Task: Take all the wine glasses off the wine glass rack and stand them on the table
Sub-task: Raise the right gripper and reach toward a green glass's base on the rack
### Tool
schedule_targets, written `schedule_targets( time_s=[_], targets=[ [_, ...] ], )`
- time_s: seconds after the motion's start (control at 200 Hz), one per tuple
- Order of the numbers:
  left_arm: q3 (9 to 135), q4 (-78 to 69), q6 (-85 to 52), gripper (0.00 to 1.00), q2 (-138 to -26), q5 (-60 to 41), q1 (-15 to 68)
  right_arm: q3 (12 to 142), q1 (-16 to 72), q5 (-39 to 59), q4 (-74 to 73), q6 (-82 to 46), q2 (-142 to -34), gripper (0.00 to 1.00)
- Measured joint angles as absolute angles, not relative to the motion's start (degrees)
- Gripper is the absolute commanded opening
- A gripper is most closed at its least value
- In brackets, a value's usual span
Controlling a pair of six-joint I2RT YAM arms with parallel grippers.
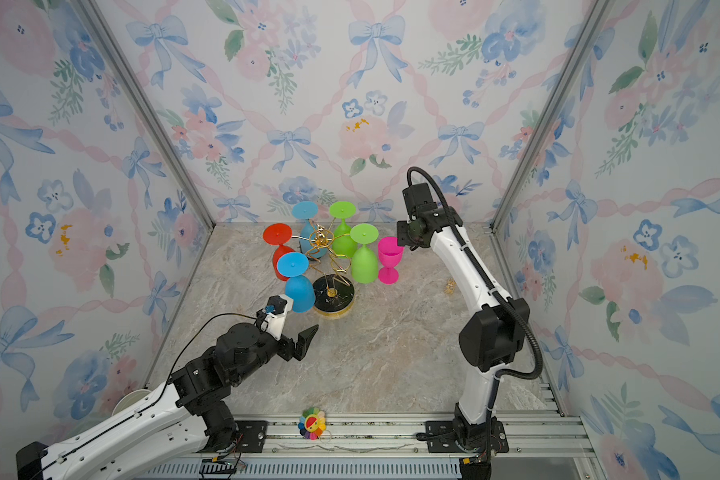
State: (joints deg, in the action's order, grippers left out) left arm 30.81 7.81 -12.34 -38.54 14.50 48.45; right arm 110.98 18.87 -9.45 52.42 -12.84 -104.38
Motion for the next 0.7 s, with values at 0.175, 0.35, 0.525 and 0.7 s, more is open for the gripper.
schedule_targets(
  time_s=[0.175,0.35,0.525,0.7],
  targets=[
    [31.0,9.9,-13.4,0.98,-37.0,11.9,45.0,107.2,18.9,-7.4,51.4,-14.1,-97.9,0.64],
    [31.0,10.7,-14.9,0.98,-34.8,11.1,42.4,104.7,18.9,-2.2,50.1,-15.6,-94.4,0.66],
    [31.0,11.7,-15.7,0.98,-32.6,11.9,40.8,103.2,18.8,4.4,47.8,-18.6,-91.3,0.62],
    [31.0,12.5,-15.8,0.98,-32.1,13.9,40.1,99.6,17.6,10.0,43.3,-23.2,-87.8,0.56]
  ],
)
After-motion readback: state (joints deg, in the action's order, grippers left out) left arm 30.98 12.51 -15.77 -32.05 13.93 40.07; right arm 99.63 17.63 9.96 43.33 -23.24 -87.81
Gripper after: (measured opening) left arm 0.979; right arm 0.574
